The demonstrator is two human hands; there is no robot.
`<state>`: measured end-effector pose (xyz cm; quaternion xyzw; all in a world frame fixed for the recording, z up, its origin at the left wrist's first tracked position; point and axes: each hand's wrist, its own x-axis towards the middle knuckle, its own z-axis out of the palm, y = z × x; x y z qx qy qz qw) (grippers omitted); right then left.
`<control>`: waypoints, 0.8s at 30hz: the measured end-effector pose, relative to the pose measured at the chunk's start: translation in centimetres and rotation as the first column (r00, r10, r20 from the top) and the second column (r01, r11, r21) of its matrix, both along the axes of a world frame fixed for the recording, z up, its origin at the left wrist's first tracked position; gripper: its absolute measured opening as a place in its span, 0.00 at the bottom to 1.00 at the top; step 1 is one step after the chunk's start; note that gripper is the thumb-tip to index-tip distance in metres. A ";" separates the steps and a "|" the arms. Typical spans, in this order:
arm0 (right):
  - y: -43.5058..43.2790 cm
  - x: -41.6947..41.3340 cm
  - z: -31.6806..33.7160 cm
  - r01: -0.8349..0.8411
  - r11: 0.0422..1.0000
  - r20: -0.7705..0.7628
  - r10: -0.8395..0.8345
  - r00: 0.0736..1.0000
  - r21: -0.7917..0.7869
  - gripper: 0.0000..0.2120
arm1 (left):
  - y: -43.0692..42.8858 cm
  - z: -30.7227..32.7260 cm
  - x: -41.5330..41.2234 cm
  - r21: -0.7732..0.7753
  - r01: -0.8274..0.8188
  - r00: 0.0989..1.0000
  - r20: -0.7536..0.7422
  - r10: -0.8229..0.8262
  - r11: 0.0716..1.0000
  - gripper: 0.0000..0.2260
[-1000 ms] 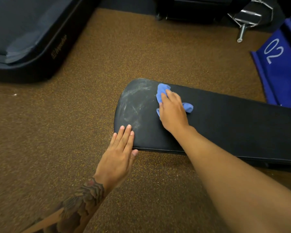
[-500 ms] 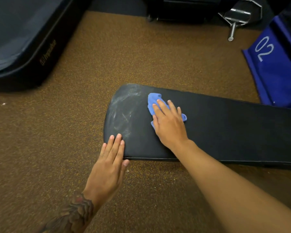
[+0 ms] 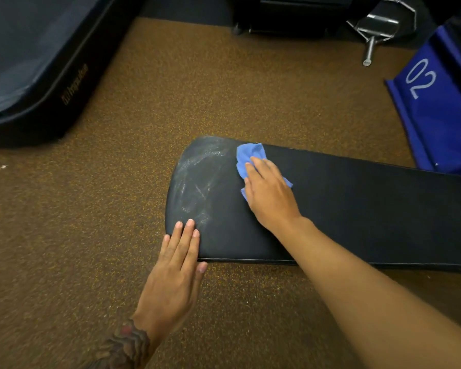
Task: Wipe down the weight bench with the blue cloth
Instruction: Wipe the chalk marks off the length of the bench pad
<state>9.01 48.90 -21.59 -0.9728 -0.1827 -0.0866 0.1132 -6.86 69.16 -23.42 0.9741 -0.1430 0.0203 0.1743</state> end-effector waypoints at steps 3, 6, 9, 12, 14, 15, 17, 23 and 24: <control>-1.9 2.3 0.4 0.157 0.988 0.006 -0.157 0.988 0.013 0.16 | 0.0 0.1 0.0 0.001 0.004 1.000 -0.003 -0.004 1.000 0.25; -1.7 5.6 0.8 0.260 0.965 -0.064 -0.258 0.964 0.029 0.12 | 0.1 0.0 0.0 0.000 0.007 1.000 -0.003 -0.007 1.000 0.25; 0.7 7.5 1.1 0.258 0.961 -0.100 -0.248 0.963 0.099 0.11 | 0.1 -0.3 0.1 -0.002 0.008 1.000 -0.004 -0.008 1.000 0.25; 3.6 7.6 1.1 0.176 0.976 -0.118 -0.161 0.980 0.129 0.08 | 0.1 -0.3 0.1 0.011 0.010 1.000 0.003 -0.010 1.000 0.25; 4.8 6.3 0.6 0.052 0.996 -0.086 -0.045 0.995 0.075 0.09 | 0.0 -0.2 0.1 0.012 0.010 1.000 0.005 -0.010 1.000 0.25; 4.8 5.3 0.3 -0.002 0.998 -0.078 0.007 0.997 0.065 0.09 | 0.0 -0.2 0.0 0.006 0.008 1.000 0.001 -0.008 1.000 0.25; 3.8 2.9 -0.3 -0.096 0.995 -0.068 0.097 0.993 0.027 0.14 | 0.0 -0.3 0.0 -0.009 0.003 1.000 -0.007 -0.003 1.000 0.25; -0.7 1.1 -0.9 0.058 0.997 -0.036 -0.060 0.998 -0.055 0.22 | 0.1 -0.6 0.2 -0.016 0.011 1.000 0.010 -0.010 1.000 0.25; -0.4 2.0 -0.7 0.101 0.994 -0.037 -0.102 0.994 -0.045 0.21 | 0.1 -0.6 0.3 -0.017 0.013 1.000 0.011 -0.013 1.000 0.25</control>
